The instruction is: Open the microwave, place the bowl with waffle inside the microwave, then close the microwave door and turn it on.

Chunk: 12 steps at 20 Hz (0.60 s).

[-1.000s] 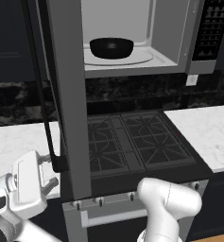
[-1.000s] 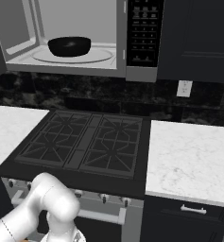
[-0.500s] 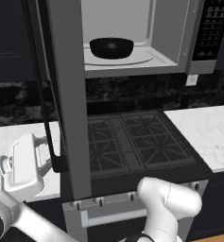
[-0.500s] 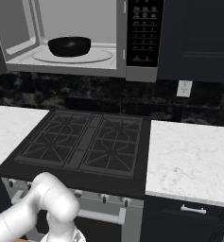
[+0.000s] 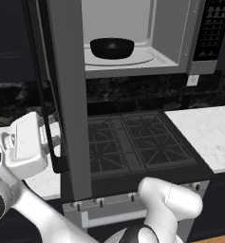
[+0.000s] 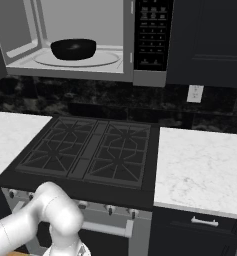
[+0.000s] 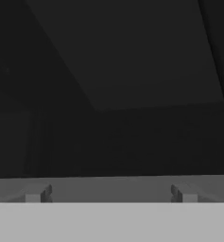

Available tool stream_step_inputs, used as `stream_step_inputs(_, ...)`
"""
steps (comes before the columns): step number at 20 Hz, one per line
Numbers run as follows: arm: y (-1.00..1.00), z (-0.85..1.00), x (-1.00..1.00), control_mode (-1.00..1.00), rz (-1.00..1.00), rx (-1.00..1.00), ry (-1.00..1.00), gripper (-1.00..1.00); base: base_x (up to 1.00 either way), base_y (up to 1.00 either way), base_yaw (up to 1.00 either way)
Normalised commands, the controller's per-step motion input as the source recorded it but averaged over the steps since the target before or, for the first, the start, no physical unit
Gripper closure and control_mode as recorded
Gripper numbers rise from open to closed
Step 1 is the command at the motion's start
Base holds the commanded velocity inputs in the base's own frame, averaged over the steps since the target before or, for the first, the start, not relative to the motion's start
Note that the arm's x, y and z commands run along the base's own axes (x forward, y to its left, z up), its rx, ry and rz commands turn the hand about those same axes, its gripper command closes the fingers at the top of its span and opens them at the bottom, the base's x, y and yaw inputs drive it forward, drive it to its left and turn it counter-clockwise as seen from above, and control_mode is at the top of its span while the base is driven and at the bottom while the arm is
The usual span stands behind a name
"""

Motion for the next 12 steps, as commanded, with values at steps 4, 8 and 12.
stream_step_inputs(4,-0.83,0.1,0.0,-1.0,0.0,0.0,0.0,-1.0,0.0,0.0,0.0)
stream_step_inputs(8,-1.0,0.0,-0.05,-1.0,0.01,0.02,-0.04,-1.0,0.0,0.0,0.0)
stream_step_inputs(12,-1.0,0.0,-0.04,-1.0,0.04,0.03,-0.03,-1.0,0.0,0.0,0.0)
